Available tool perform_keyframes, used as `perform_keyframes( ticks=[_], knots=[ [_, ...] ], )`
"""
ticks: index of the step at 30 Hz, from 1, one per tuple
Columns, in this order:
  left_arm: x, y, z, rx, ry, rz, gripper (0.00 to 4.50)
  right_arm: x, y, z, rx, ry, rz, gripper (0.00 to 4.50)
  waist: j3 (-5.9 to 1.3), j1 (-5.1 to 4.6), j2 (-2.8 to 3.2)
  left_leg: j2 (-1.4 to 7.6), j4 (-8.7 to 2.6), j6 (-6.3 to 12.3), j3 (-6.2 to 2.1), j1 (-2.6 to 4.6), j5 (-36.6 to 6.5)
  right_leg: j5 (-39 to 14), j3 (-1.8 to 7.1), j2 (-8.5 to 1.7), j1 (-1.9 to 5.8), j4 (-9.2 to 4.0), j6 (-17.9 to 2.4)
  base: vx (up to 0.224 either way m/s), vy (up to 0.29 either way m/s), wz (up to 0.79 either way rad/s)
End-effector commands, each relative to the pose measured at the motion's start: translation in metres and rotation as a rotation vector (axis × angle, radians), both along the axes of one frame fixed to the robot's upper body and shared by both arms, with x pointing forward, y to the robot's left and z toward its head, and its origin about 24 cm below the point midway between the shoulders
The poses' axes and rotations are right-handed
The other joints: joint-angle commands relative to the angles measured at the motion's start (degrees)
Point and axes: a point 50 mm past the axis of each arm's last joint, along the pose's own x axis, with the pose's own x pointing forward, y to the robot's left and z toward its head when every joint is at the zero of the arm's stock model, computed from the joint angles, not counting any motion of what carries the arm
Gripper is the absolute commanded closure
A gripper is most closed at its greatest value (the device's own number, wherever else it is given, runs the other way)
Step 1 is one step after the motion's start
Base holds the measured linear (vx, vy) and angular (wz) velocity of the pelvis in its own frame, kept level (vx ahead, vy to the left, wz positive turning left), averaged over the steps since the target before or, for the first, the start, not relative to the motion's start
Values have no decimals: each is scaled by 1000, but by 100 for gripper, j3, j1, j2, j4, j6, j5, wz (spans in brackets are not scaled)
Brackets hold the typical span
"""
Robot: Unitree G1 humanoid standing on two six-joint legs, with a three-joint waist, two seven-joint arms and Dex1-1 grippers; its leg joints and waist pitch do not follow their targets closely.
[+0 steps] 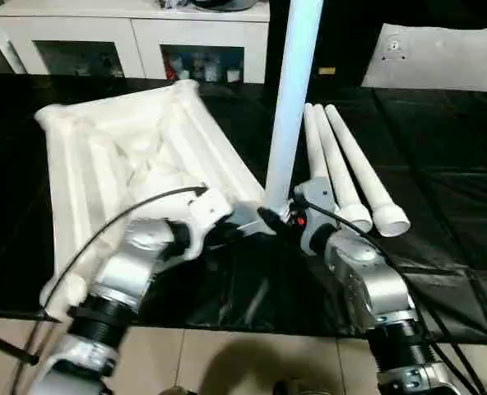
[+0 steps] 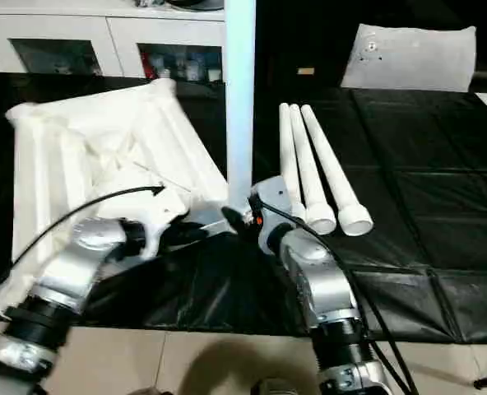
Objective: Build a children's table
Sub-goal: Rotate leg to tighten
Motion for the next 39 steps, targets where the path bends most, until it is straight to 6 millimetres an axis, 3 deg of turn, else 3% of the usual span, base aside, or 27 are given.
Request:
perform_keyframes(
  ticks=[1, 4, 8, 11, 12, 13, 17, 18, 19, 23, 26, 33, 39],
  knots=[
    [0, -29, 9, -78, -59, -7, 450, -23, 59, -3, 104, 44, 253, 113, -323, 14, -82, 219, -408, 176, -72, -41, -1223, -1977, 227, -350, 211, -533, -989, 0, 0, 0],
    [-2, -26, 9, -53, -66, -16, 450, -22, 50, -2, 104, 30, 223, 88, -335, 14, -66, 220, -406, 233, -66, -51, -1082, -1621, 223, -349, 232, -503, -1079, 0, 0, 0],
    [-3, -9, 5, 4, -76, -65, 450, -22, 22, -1, 56, -15, 246, 47, -348, 48, -40, 229, -397, 282, -63, -45, -994, -1381, 220, -346, 252, -487, -1106, 0, 0, 0],
    [-3, 0, 5, 15, -79, -104, 450, -22, 8, -1, 36, -24, 275, 24, -349, 55, -37, 224, -385, 376, -56, -63, -861, -1045, 214, -351, 269, -458, -1233, 0, 0, 0],
    [-4, 6, 5, 20, -80, -147, 450, -23, -2, 2, 24, -38, 308, 16, -340, 63, -7, 218, -388, 381, -63, -64, -886, -1076, 208, -352, 267, -465, -1234, 0, 0, 0],
    [-5, 10, 6, 22, -79, -178, 450, -23, -8, 4, 19, -51, 332, 10, -337, 56, -37, 227, -388, 394, -58, -53, -980, -1159, 207, -346, 273, -478, -1231, 0, 0, 0],
    [-9, 22, 5, 67, -68, -302, 450, -24, -25, 9, -17, -54, 428, 4, -324, 53, -40, 230, -396, 390, -65, -57, -1109, -1485, 211, -363, 259, -491, -1192, 0, 0, 0],
    [-9, 25, 5, 70, -59, -328, 450, -25, -28, 9, -28, -39, 466, 4, -319, 48, -88, 232, -395, 399, -60, -55, -1108, -1496, 207, -354, 260, -501, -1185, 0, 0, 0],
    [-9, 27, 5, 71, -49, -355, 450, -26, -30, 9, -41, -29, 505, 4, -324, 61, -62, 237, -393, 398, -60, -38, -1101, -1487, 211, -359, 246, -482, -1216, 0, 0, 0],
    [-12, 34, 6, 79, -18, -426, 450, -29, -34, 11, -68, -8, 609, 4, -330, 67, -65, 251, -377, 436, -55, -38, -969, -1085, 211, -369, 262, -436, -1390, 0, 0, 0],
    [-15, 40, 5, 96, 15, -508, 450, -26, -38, 11, -120, -7, 679, 4, -334, 70, -108, 247, -360, 499, -40, -41, -812, -774, 207, -367, 274, -402, -1520, 0, 0, 0],
    [-18, 49, 4, 132, 58, -637, 450, -20, -40, 15, -129, -1, 769, 4, -330, 144, -105, 276, -354, 528, -22, -17, -736, -669, 199, -370, 264, -364, -1607, 0, 0, 0],
    [-17, 51, 4, 153, 61, -667, 450, -19, -39, 15, -141, 5, 810, 55, -314, 216, -134, 285, -359, 472, -13, -13, -745, -683, 202, -385, 260, -350, -1606, 0, 0, 0]
  ],
)
